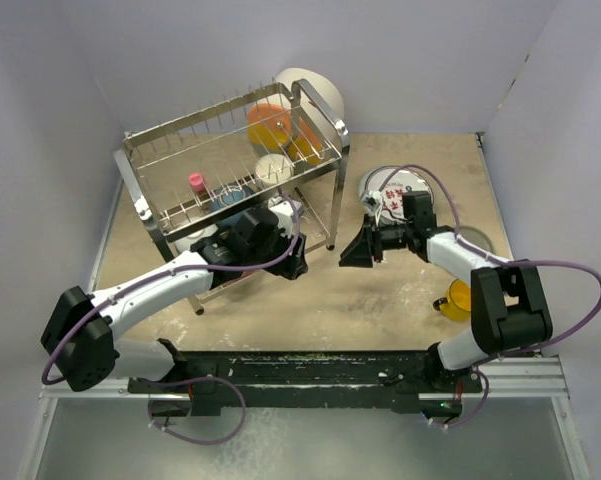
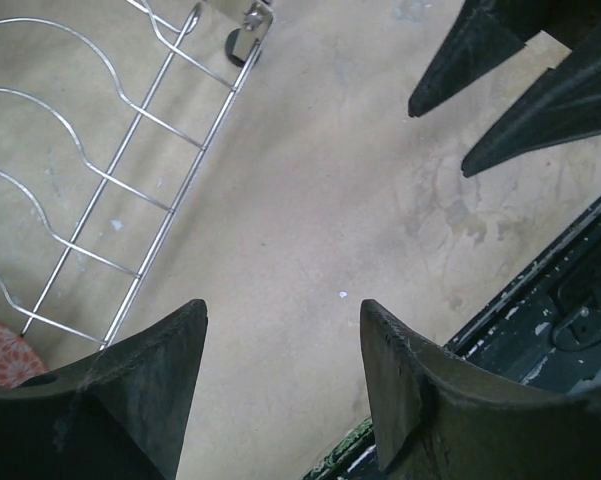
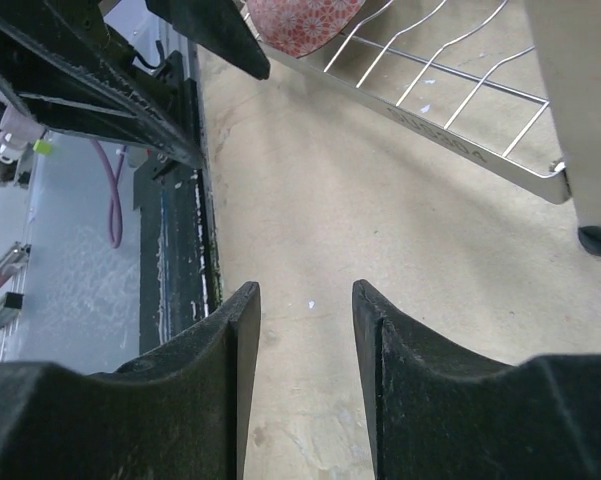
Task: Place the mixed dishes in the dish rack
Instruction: Turn the bowl upside down on the dish rack.
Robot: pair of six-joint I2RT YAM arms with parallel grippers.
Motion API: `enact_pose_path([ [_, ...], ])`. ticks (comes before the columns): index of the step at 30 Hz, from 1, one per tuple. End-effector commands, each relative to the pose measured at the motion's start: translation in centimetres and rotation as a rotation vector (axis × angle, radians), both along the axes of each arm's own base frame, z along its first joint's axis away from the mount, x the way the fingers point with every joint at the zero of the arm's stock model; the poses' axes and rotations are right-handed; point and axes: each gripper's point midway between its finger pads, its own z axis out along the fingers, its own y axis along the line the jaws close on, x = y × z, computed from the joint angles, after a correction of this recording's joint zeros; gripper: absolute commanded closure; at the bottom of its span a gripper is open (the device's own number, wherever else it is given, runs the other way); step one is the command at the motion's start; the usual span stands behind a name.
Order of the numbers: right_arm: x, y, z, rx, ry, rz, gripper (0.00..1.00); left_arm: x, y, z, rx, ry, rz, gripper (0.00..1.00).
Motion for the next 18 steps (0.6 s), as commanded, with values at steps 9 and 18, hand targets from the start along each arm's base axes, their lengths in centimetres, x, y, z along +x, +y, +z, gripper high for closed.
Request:
enact_pose_path([
  [9,1.6,-2.0,3.2,-0.037,-0.227,-0.024,0.49,-3.0,-5.1,-0.4,-0.057,-0.019,-0.233,0.34],
  [18,2.7,-6.0,5.7,-0.155,-0.416,-0.108,0.49,-6.6,-8.5,1.9,-0.102,-0.125,-0.377,0.33],
])
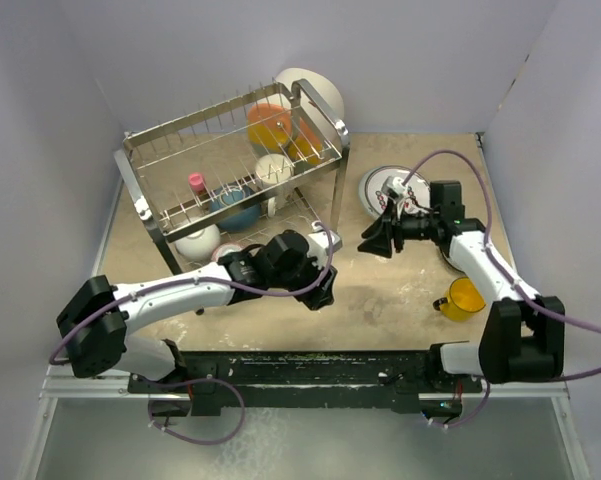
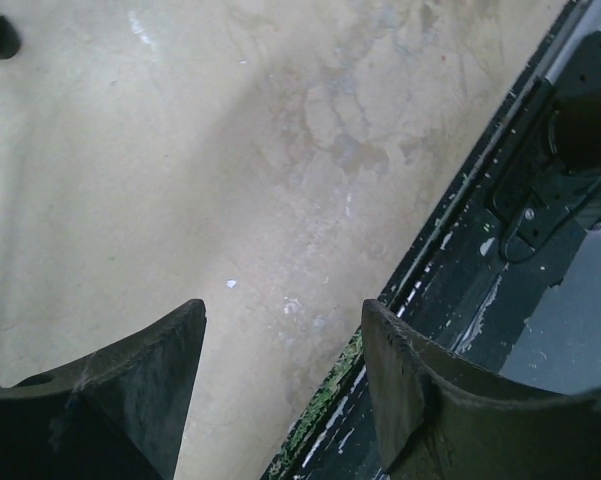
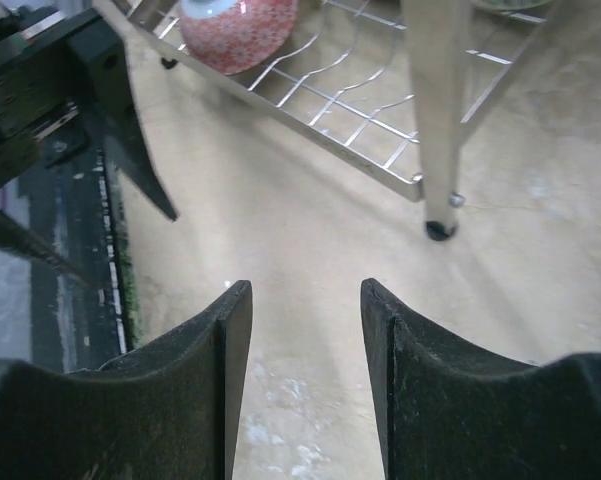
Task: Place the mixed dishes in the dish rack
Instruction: Turn the bowl upside down on the dish rack, then pick up the cup at the center of the board.
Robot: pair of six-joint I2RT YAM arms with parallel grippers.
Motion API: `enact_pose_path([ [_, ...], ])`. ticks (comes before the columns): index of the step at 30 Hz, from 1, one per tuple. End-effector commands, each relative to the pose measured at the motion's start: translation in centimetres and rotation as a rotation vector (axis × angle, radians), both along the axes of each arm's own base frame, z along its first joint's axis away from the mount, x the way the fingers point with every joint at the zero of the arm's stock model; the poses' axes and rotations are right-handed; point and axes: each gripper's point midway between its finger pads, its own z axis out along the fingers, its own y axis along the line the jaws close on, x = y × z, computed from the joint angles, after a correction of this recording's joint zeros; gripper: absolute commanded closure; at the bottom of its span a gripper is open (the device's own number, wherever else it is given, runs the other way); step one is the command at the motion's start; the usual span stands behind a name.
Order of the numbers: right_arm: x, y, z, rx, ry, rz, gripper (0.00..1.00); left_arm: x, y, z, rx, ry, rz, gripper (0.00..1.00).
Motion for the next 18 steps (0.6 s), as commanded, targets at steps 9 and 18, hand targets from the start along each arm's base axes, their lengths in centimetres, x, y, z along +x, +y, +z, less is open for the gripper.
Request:
enact_pose_path([
  [9,2.4,-7.8,4.0,-0.249,-0.29,-0.219,0.38,-2.3,-3.0,8.6,-0.335,-0.215,-0.072,0.32],
  [18,0.9,-15.9,4.3,-0.653,-0.317,-0.45,0.2,-3.3,-2.3,13.0,-0.605,-0.268,-0.046,0.04],
])
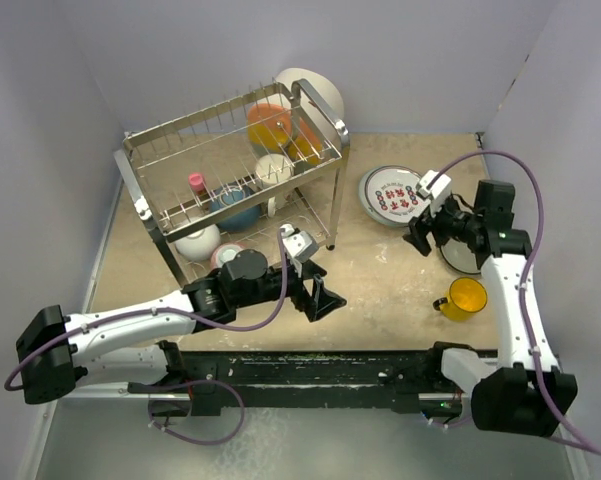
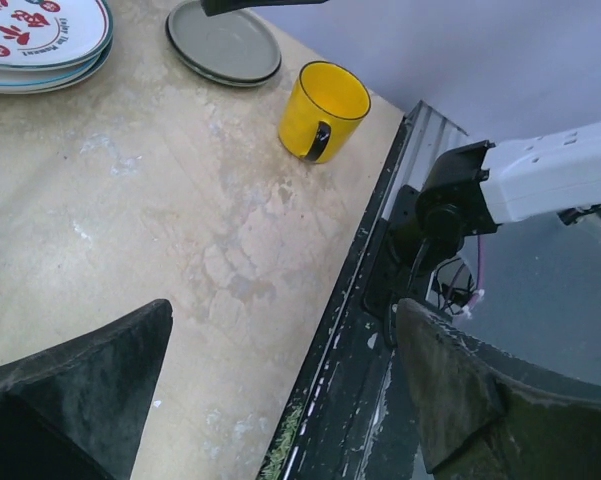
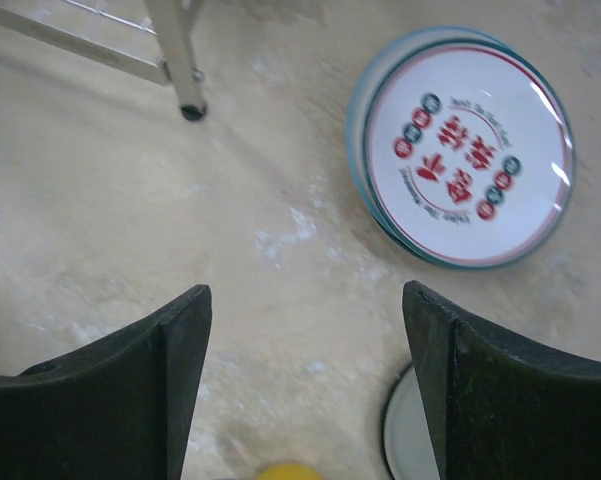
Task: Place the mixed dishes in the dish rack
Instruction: Pick up the cup at the center of the board.
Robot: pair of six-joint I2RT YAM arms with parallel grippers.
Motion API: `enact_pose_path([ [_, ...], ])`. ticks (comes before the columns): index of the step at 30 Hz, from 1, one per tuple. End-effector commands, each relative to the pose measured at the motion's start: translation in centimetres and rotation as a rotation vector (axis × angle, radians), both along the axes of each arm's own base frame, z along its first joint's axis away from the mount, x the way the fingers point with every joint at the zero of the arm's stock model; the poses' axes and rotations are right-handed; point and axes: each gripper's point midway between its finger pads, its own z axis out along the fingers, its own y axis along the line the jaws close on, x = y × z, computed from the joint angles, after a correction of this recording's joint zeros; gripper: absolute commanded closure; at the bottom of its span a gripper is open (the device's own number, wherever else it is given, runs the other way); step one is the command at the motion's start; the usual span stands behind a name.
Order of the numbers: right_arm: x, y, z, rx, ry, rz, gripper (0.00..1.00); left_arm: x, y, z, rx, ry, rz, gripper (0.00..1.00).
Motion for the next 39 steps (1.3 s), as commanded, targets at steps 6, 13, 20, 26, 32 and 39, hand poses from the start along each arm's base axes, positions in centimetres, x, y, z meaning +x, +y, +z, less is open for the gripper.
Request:
enact_pose_path([
  [6,-4.6,-10.8,-0.5,-0.468,0.059,-0.224,0.14,0.8,-0.2,3.0,-0.257,0.015,0.081,0.01],
  [13,-7.3,-15.2,-3.7,-0.571,0.222,-0.244,0.11,-0.3,-0.8,2.4,-0.26,0.01,0.003,0.01],
  [20,-8.5,-19.6,-5.8,-0.552,0.333,-0.278,0.11,-0.7,-0.9,1.9,-0.243,0.017,-0.016,0.01],
  [26,-8.9,-19.6,-9.3,-0.432,0.436,-0.228,0.15,-0.5,-1.2,1.4,-0.235,0.024,-0.017,0.01],
  [32,-8.6,-19.9,-12.1,-0.414,0.457,-0.243,0.2,-0.4,-1.5,1.3,-0.229,0.031,-0.015,0.01],
  [39,-8.6,-20.1,-14.7,-0.404,0.47,-0.27,0.58,-0.2,-1.7,1.0,-0.223,0.044,-0.008,0.01],
])
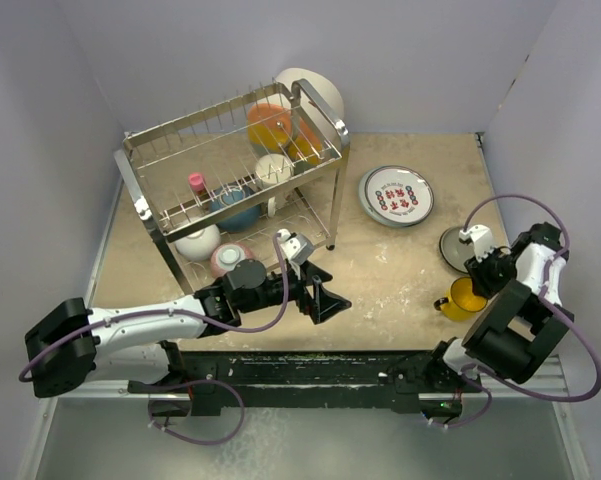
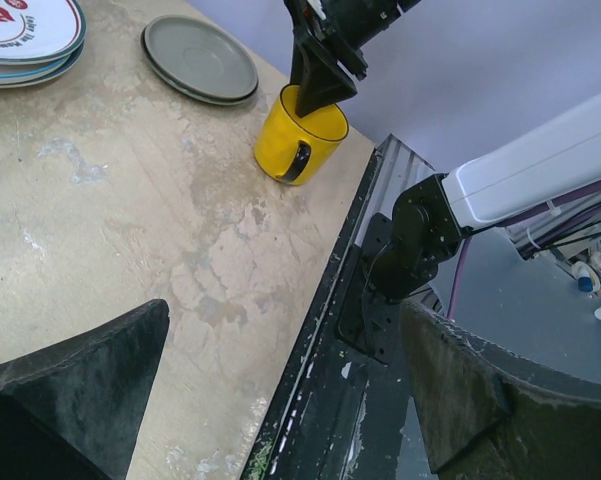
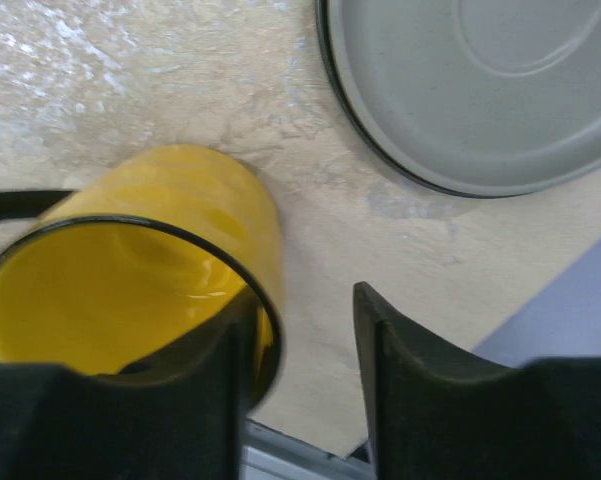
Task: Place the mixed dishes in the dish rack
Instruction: Pick up the cup at the center of the board.
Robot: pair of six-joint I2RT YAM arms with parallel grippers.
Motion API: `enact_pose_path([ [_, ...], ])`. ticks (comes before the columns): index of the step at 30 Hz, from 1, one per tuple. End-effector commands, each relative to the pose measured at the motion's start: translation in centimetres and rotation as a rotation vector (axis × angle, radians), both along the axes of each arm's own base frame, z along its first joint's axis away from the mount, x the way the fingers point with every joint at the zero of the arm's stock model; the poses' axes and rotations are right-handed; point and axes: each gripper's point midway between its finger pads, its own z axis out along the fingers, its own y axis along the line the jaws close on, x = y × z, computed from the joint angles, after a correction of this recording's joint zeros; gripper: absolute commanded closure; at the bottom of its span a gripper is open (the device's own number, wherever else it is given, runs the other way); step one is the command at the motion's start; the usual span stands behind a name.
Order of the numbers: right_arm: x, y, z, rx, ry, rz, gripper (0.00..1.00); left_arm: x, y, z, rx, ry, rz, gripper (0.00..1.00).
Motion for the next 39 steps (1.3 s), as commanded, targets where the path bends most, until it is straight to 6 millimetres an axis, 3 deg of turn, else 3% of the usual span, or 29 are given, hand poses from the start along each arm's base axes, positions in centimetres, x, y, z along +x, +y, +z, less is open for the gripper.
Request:
enact_pose_path([
  [1,0.5,0.1,-0.6,0.006,-0.036,-0.005,0.66,-0.1,-0.6,1.8,-0.061,-0.008,-0.012,0.01],
  [6,0.5,1.2,0.6,0.048,-0.064,0.009,1.0,0.1,-0.6,1.7,-0.059,-0.003,0.0,0.01],
  [12,1.8,2.7,3.7,0.118,-0.14,0.095,1.0,0.9,-0.4,1.6,-0.059,0.047,0.059,0.01],
  [14,2.9,3.5,5.8,0.158,-0.206,0.126,1.0,1.3,-0.1,1.6,-0.063,0.07,0.094,0.01],
  [19,4.2,7.3,8.9,0.331,-0.303,0.203,1.0,2.1,0.3,1.3,-0.068,0.124,0.161,0.01],
  [25,5.4,12.9,10.5,0.484,-0.339,0.3,1.0,2.0,0.0,1.8,-0.116,0.185,0.161,0.01],
  [32,5.0,17.2,14.5,0.677,-0.47,0.442,1.0,1.1,-0.6,2.8,-0.183,0.246,0.111,0.0],
  [39,5.2,18.9,17.2,0.772,-0.636,0.497,1.0,0.4,-1.6,4.1,-0.289,0.39,0.064,0.03],
])
